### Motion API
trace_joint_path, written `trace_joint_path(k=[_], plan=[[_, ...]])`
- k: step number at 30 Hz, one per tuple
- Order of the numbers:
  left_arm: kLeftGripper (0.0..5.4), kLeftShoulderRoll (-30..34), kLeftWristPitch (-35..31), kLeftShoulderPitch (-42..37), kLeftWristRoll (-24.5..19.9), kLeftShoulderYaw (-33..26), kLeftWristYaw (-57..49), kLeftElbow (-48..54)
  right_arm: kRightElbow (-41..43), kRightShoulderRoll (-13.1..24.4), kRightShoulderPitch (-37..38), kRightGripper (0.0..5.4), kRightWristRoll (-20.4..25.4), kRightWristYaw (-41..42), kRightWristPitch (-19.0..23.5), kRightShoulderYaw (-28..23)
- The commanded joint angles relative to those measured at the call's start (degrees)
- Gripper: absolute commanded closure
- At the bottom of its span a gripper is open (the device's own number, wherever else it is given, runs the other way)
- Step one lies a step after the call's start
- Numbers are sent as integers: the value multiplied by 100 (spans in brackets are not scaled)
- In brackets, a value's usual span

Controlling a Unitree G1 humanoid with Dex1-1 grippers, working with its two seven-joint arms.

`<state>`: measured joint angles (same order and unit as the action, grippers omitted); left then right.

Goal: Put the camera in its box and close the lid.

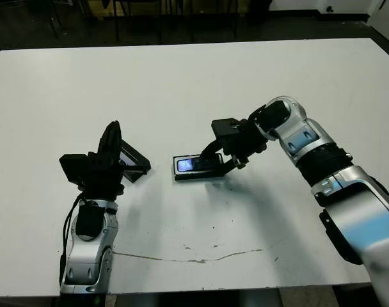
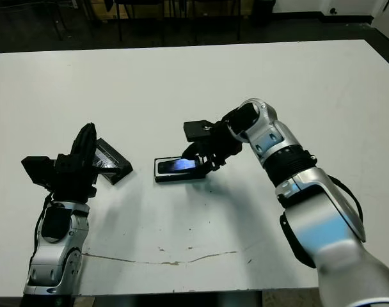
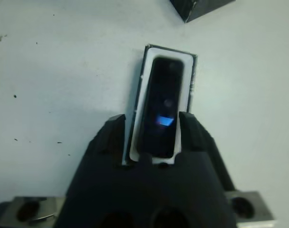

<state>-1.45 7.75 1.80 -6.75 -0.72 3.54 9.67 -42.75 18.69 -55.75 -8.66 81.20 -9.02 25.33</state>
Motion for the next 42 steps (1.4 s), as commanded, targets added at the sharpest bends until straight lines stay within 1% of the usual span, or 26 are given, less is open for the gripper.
trace_joint_path(k=[1, 4, 9, 11, 13, 14, 15, 17, 20, 22, 25, 28, 31, 33, 36, 40, 42], plan=[[540, 34, 23, 56, 113, -1, -34, -99, 93, 178, -73, 210, 10, -119, 107, -154], [540, 26, 32, 55, 101, -10, -24, -104, 202, 295, -109, 159, 26, -188, 340, -281], [540, 37, -6, 62, 83, -18, 0, -90, 721, 556, -12, 70, 12, -490, 467, -489], [540, 47, 35, 54, 90, -14, 20, -115, 813, 594, 43, 36, 178, -579, 486, -663], [540, 43, 59, 43, 79, -18, 30, -136, 850, 568, 138, 2, 483, -667, 539, -926], [540, 41, 60, 37, 79, -21, 26, -141, 905, 532, 223, 2, 674, -769, 636, -1098], [540, 40, 48, 34, 76, -22, 24, -138, 1029, 469, 357, 2, 895, -944, 830, -1300], [540, 47, 38, 26, 74, -25, 28, -140, 1537, 348, 764, 2, 1153, -1533, 1164, -1625], [540, 34, -31, 25, 28, -30, 34, -105, 2628, 143, 1513, 2, 1118, -2649, 1493, -1828], [540, 51, -15, 18, 76, -27, 22, -101, 3215, -32, 1985, 24, 1154, -3259, 1676, -1930], [540, 177, 16, 2, 163, -58, 64, -36, 3767, -184, 2600, 66, 1302, -3801, 1733, -2065], [540, 478, -125, -75, 86, -238, 226, 226, 4217, -15, 3120, 120, 1406, -3961, 1716, -2162], [540, 920, -383, -306, -23, -569, 398, 492, 4596, 161, 3522, 177, 1505, -4024, 1736, -2299], [540, 1325, -719, -585, -64, -812, 523, 642, 4853, 251, 3756, 214, 1585, -4085, 1821, -2397], [540, 1905, -1055, -1077, 98, -955, 723, 576, 5010, 225, 3955, 267, 1785, -4141, 1798, -2491], [540, 2743, -1851, -1946, 145, -757, 1411, 115, 5048, 144, 4081, 340, 2045, -4158, 1694, -2500], [540, 3128, -2005, -2442, 218, -510, 1949, -358, 5137, 125, 4131, 378, 2081, -4230, 1758, -2465]])
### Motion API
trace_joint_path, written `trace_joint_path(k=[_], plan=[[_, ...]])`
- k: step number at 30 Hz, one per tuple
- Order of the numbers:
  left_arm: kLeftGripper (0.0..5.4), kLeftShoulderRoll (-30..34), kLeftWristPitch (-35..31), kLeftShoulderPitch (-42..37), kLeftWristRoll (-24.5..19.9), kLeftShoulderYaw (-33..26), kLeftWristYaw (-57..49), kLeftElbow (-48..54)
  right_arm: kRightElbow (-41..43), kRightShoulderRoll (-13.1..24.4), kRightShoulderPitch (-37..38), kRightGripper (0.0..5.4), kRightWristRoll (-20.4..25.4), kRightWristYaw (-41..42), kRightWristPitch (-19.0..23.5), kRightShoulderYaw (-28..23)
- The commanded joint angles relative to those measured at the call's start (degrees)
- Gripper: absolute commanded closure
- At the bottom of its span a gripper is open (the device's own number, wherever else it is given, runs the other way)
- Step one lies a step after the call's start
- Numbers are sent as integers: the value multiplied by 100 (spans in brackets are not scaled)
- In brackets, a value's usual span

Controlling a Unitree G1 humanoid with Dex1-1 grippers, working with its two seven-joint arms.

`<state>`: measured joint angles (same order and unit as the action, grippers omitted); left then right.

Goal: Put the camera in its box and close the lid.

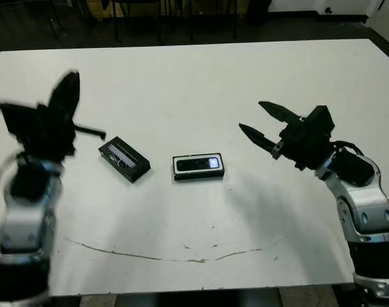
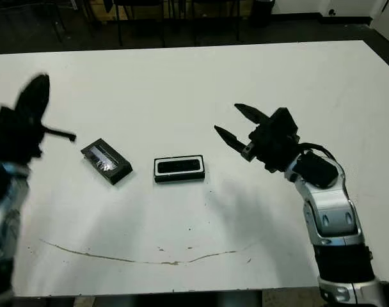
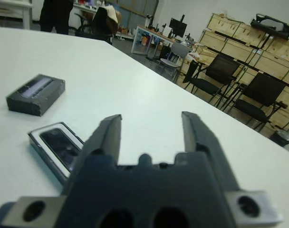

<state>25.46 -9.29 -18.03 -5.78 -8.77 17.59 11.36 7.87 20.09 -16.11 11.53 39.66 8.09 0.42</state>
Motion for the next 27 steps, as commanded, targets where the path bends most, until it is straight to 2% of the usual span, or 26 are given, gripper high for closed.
trace_joint_path(k=[1, 4, 9, 15, 18, 21, 27], plan=[[540, 587, -366, -724, 191, 458, 796, -811, 134, -29, 188, 395, 63, -125, 88, 52], [540, 851, -469, -1544, 332, 1001, 1673, -1797, 232, -64, 229, 449, 95, -205, 99, 109], [540, 708, 25, -2817, 819, 1923, 2875, -3892, 402, -26, 270, 538, 92, -314, 186, 150], [540, -29, 67, -3920, 1424, 2875, 3972, -5799, 599, 51, 353, 538, 140, -370, 370, 137], [540, -346, 94, -4292, 1968, 3457, 4378, -6310, 638, 63, 401, 538, 188, -367, 429, 133], [540, -685, -176, -4549, 2413, 3941, 4856, -6583, 709, 79, 457, 538, 224, -375, 528, 144], [540, -843, 168, -4510, 2895, 4430, 5302, -6461, 692, 84, 536, 538, 293, -333, 496, 152]])
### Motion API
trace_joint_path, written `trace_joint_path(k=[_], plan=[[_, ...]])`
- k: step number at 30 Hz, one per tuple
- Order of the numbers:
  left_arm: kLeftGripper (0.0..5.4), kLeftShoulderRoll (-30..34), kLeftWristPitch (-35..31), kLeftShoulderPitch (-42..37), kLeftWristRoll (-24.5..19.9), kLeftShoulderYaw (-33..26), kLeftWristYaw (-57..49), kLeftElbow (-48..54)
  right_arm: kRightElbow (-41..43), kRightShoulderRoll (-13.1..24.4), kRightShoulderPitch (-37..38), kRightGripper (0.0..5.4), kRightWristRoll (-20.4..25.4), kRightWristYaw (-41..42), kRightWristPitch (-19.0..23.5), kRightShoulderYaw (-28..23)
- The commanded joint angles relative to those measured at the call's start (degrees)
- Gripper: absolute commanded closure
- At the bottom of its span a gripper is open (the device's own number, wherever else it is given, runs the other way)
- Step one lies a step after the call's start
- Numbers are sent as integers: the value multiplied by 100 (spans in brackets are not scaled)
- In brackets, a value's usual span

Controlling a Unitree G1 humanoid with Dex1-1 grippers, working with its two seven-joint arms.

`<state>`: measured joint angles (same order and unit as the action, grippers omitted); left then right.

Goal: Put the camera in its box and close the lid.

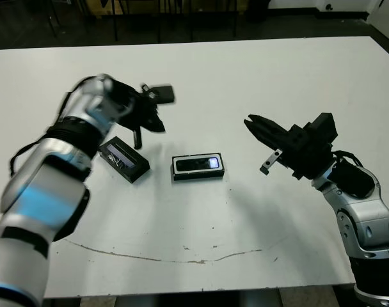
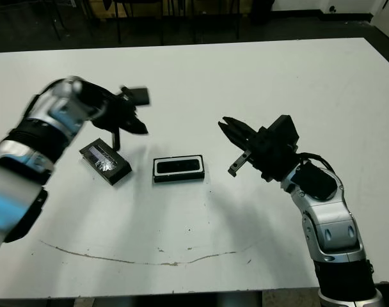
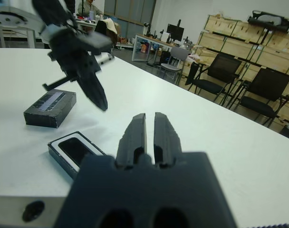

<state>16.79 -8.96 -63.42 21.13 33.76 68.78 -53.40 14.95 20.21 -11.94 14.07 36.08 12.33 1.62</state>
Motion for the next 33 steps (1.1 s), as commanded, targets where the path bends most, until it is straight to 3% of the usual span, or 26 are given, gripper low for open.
trace_joint_path(k=[1, 9, 16, 20, 26, 33], plan=[[540, 13, 200, 14, 265, 238, 297, 15, -21, 71, 131, 538, 51, 29, 71, 30], [540, 3, 499, -6, 638, 539, 889, 59, 14, 61, 193, 538, 85, -12, 77, 58], [540, 319, 800, 244, 969, 881, 1349, 728, -43, 56, 208, 538, 90, 8, -84, 93], [540, 589, 396, 543, 1039, 928, 1737, 1447, -34, 58, 238, 538, 106, 10, -128, 70], [540, 1224, 88, 1086, 969, 921, 2366, 2872, -57, 130, 238, 538, 89, 47, -166, 36], [540, 2115, -246, 1527, 389, 1247, 2372, 4077, -53, 199, 235, 538, 167, 88, -85, -7]])
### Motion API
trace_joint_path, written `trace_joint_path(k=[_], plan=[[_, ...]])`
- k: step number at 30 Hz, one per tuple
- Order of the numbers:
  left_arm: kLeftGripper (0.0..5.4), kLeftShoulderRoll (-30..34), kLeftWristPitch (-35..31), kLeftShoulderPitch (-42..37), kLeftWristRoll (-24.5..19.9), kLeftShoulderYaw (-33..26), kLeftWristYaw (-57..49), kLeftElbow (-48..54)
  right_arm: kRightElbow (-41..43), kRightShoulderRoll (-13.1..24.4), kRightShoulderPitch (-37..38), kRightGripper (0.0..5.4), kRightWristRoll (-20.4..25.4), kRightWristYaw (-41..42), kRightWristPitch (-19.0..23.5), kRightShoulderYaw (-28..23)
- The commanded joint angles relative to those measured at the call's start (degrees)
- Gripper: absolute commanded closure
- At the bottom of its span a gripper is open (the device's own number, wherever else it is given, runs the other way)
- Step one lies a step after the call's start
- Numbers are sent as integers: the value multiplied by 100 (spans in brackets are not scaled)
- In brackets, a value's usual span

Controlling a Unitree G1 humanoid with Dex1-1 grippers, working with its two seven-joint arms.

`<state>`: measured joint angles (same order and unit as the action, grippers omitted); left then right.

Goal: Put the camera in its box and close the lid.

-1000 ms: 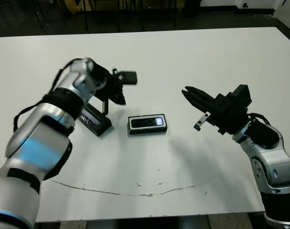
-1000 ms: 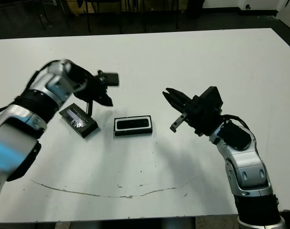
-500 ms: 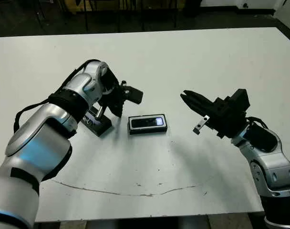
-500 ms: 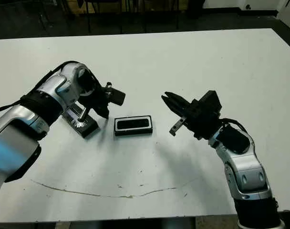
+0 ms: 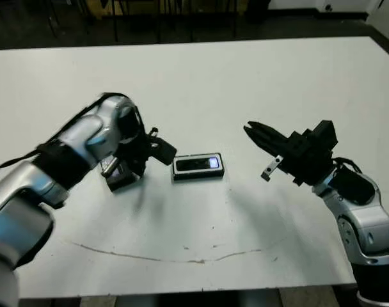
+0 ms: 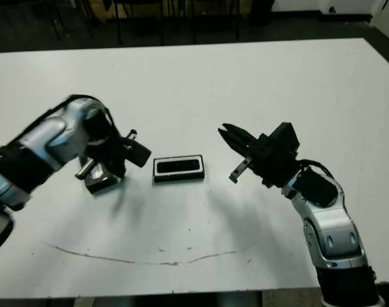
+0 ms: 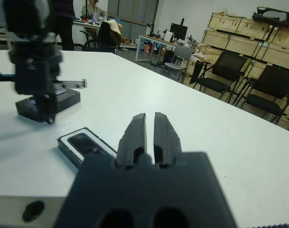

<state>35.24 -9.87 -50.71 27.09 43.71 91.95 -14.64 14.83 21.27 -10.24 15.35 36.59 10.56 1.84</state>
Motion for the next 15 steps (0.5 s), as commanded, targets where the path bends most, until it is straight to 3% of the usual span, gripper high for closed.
trace_joint_path(k=[1, 5, 15], plan=[[540, 351, -173, 282, -285, 311, 55, 282, -37, 103, 65, 538, 43, 31, 111, -28], [540, 558, 7, 315, -620, 490, 55, 430, -29, 143, 49, 538, 32, 21, 129, 2], [540, 818, -4, 281, -849, 720, 55, 550, -26, 138, 39, 538, 43, -43, 254, 26]])
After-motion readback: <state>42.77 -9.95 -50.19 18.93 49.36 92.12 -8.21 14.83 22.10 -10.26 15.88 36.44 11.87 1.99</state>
